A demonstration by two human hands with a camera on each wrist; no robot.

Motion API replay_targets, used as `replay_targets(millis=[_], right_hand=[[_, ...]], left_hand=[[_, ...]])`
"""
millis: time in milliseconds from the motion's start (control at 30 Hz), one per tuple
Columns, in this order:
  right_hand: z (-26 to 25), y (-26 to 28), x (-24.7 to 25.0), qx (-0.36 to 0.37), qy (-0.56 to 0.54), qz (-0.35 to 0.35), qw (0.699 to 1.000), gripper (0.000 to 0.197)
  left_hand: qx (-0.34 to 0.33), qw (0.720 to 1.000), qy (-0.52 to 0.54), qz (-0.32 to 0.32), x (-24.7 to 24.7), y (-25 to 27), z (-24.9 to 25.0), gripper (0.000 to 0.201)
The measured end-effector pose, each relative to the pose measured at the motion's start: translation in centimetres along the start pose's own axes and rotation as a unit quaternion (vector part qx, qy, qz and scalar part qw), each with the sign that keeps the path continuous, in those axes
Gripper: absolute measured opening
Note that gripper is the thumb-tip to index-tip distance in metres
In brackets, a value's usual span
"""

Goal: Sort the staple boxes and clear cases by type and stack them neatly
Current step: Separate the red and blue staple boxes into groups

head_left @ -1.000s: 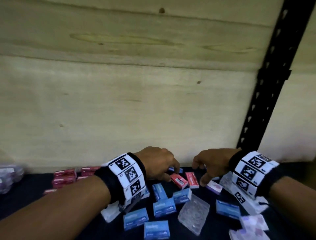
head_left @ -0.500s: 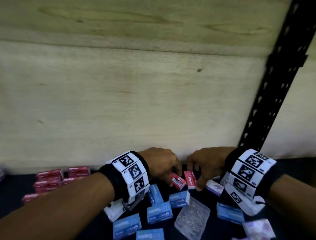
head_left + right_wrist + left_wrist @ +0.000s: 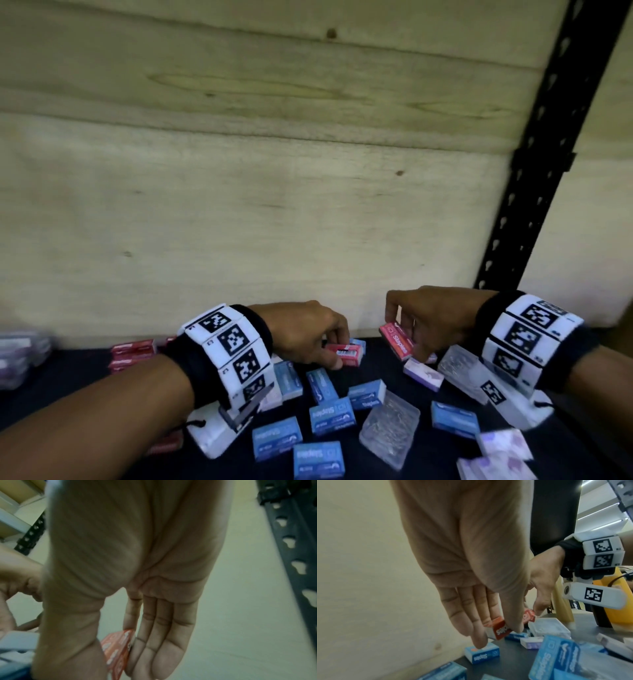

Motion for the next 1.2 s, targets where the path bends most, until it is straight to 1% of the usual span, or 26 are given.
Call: replay_targets(millis=[133, 233, 333, 433, 600, 733, 867, 1033, 1200], right_hand=[[-3.1, 1.7, 1.4, 0.034, -0.021, 0.018, 0.999, 0.058], [-6.2, 2.7, 1.8, 0.084, -0.035, 0.017, 0.996, 0.058], [-9.8, 3.2, 1.4, 0.137, -0.041, 0.008, 0.990, 0.057], [-13.7, 3.3, 0.3, 0.178, -0.037, -0.006, 0.983, 0.057], [-19.7, 4.0, -1.4, 0.235, -0.013, -0.026, 0.972, 0.056], [-23.6, 4.0, -3.5, 0.278, -0.012, -0.050, 0.959, 0.060], [-26.0, 3.8, -4.8, 0.303, 0.031, -0.031, 0.952, 0.057], [-27.6, 4.3, -5.6, 0.315, 0.083, 0.021, 0.945, 0.061], [-27.9, 4.1, -6.2, 0.316, 0.095, 0.026, 0.944, 0.066]], left_hand=[[0.035, 0.999, -0.002, 0.027, 1.4, 4.5, -1.3, 0.037], [0.062, 0.995, 0.071, 0.030, 1.6, 8.5, -2.6, 0.031], [0.100, 0.987, 0.127, 0.023, 1.2, 12.9, -3.7, 0.028], [0.135, 0.980, 0.145, 0.022, 0.3, 17.5, -4.4, 0.025], [0.176, 0.971, 0.158, 0.011, -1.8, 22.8, -5.2, 0.024], [0.215, 0.970, 0.116, -0.001, -3.5, 25.5, -5.7, 0.027], [0.240, 0.969, 0.056, -0.020, -4.7, 27.2, -6.3, 0.027], [0.240, 0.970, -0.010, -0.031, -5.5, 27.7, -6.7, 0.028], [0.224, 0.973, -0.047, -0.017, -5.9, 27.4, -6.7, 0.028]])
Point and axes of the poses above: each hand's wrist, its own y-axis away from the middle knuckle, its own x-axis out of the back of the hand, z = x × y, the point moved 3 cm from there along -y, towards the middle knuckle, and after that the axes turned 4 degrees about -x, right-handed, at the moved point
